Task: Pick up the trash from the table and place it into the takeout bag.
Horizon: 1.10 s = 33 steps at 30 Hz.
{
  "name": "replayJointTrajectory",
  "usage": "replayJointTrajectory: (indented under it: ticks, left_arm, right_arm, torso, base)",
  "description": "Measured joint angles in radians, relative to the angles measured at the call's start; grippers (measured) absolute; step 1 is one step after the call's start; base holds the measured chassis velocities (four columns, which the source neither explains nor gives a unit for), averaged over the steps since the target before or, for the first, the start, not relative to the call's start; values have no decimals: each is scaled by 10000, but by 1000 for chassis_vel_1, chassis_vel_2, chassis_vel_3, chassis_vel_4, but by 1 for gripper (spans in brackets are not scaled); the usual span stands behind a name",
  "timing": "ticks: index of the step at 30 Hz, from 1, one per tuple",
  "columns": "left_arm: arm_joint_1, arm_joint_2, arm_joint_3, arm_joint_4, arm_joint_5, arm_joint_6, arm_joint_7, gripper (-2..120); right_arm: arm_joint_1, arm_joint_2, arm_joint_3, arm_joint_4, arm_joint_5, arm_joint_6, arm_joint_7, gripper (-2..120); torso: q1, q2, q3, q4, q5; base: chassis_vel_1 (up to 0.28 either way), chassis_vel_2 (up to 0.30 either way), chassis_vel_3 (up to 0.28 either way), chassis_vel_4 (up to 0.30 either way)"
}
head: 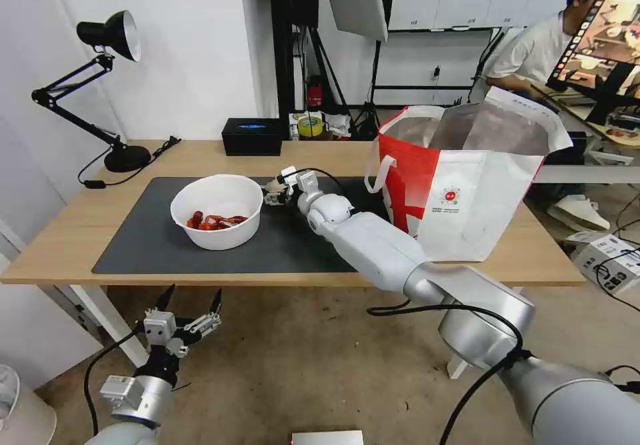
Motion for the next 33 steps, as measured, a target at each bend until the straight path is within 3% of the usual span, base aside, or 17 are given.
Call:
replayJointTrajectory:
  ticks: [23, 30, 32, 33]
  left_arm:
    - [-85, 29, 62, 106, -25, -23, 6, 100]
    - [-16, 11, 61, 64, -27, -26, 12, 100]
    - [-16, 3, 52, 58, -34, -26, 13, 100]
    - [-17, -8, 28, 48, -63, -26, 13, 100]
  right_arm:
    - [-41, 16, 80, -133, -162, -499, -67, 99]
    - [52, 7, 145, -298, -142, -512, -274, 73]
    - [59, 7, 145, -311, -142, -513, -295, 71]
    - [66, 6, 145, -325, -142, -513, -331, 64]
  torso:
    - [0, -1, 0, 0, 0]
    - [0, 0, 0, 0, 0]
    - [0, 0, 0, 0, 0]
    - [0, 0, 0, 0, 0]
  base:
    - [0, 0, 0, 0]
    - [0, 0, 0, 0]
    - [0, 0, 0, 0]
    - [0, 0, 0, 0]
